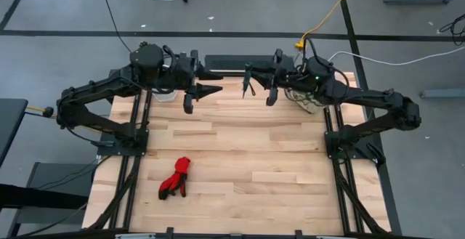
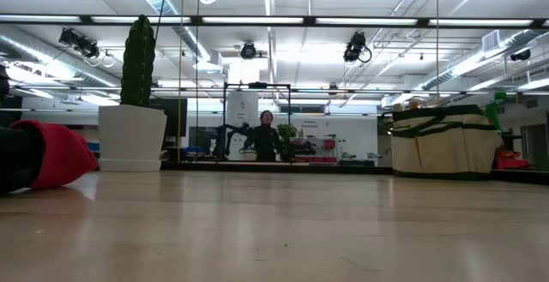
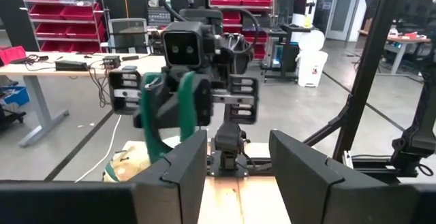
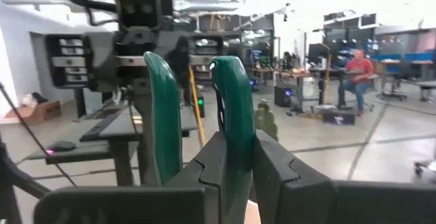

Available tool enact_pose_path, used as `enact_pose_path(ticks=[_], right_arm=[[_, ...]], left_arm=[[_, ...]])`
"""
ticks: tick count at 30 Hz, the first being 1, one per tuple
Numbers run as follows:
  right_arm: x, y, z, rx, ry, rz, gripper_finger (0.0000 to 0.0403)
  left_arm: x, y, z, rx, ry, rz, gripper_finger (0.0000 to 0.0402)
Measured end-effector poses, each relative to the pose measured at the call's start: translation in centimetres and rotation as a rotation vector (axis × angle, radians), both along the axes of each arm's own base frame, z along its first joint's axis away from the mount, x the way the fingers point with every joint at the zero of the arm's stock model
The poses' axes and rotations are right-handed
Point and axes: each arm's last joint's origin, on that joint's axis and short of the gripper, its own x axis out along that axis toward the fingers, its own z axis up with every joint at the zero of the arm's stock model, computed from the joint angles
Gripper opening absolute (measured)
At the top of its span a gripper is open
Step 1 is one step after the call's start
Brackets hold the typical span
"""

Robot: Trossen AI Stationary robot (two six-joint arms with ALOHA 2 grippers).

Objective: Pick & Place Garden tools in Gardening bag
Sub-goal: Put the green shear scissors into the white gardening bag

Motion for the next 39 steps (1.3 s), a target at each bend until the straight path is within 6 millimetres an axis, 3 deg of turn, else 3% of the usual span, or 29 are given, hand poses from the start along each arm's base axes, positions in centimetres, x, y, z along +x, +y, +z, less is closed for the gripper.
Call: enact_pose_path(ticks=[24, 39], right_arm=[[-7.9, -3.4, 2.2, -0.046, 0.099, -0.324, 0.0043], [-10.2, -5.8, 0.6, -0.003, 0.291, -0.462, 0.0043]], left_arm=[[0.0, 0.0, -0.1, 0.0, 0.006, 0.0, 0.0167], [0.0, 0.0, -0.1, 0.001, 0.005, 0.0, 0.0167]])
